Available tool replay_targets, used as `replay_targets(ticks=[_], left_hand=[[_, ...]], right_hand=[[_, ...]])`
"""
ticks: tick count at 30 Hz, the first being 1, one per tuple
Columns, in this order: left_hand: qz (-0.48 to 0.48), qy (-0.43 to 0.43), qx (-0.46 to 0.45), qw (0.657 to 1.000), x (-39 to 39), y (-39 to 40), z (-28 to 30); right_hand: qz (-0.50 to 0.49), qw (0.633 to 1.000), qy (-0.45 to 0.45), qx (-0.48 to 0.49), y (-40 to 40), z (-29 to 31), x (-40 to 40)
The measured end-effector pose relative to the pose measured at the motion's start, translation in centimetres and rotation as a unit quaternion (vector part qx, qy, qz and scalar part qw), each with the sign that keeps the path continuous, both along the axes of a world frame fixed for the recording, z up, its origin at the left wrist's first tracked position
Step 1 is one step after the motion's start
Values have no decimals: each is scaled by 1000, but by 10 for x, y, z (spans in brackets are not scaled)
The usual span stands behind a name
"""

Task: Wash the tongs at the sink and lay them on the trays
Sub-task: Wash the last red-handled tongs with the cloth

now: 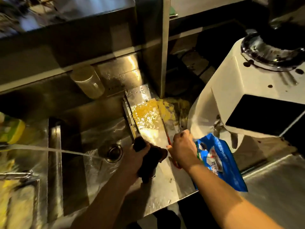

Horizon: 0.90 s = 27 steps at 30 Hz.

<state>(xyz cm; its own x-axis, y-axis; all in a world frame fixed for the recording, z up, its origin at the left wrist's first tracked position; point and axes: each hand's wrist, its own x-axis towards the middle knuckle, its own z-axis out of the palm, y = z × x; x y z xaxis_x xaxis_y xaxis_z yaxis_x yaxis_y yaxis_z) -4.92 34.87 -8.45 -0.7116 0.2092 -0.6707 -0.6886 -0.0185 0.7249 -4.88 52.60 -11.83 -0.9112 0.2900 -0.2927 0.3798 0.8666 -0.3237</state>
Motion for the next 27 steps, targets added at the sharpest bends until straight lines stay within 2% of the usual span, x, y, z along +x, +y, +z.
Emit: replay_targets(ticks=[2, 6, 8, 11, 13, 17, 20, 22, 25, 27], left_hand=[[35, 12, -45, 998, -3, -1, -7], [92, -17, -5, 996, -7, -5, -15], [113, -20, -22, 993, -7, -9, -19], [127, -8, -3, 992, -9, -23, -11], [134, -3, 7, 991, -10, -32, -6], [174, 37, 29, 984, -4, -83, 12], [210, 60, 16, 976, -3, -116, 17], [235, 78, 18, 969, 2, -143, 22], [273, 85, 41, 957, 13, -182, 28], [305, 90, 39, 947, 21, -209, 30]], right_hand=[[9, 999, 5, 43, -2, -8, -3], [12, 999, -11, 44, -4, -16, -10], [-3, 1000, -3, 28, -4, -13, -8], [-4, 998, 53, -15, -7, 2, -3], [0, 998, 58, -30, -10, 11, -3], [29, 994, 79, -66, -53, 44, -6], [52, 986, 82, -138, -80, 62, -11], [61, 969, 40, -235, -108, 75, -15], [66, 933, -22, -352, -152, 86, -17], [36, 886, -77, -456, -183, 88, -16]])
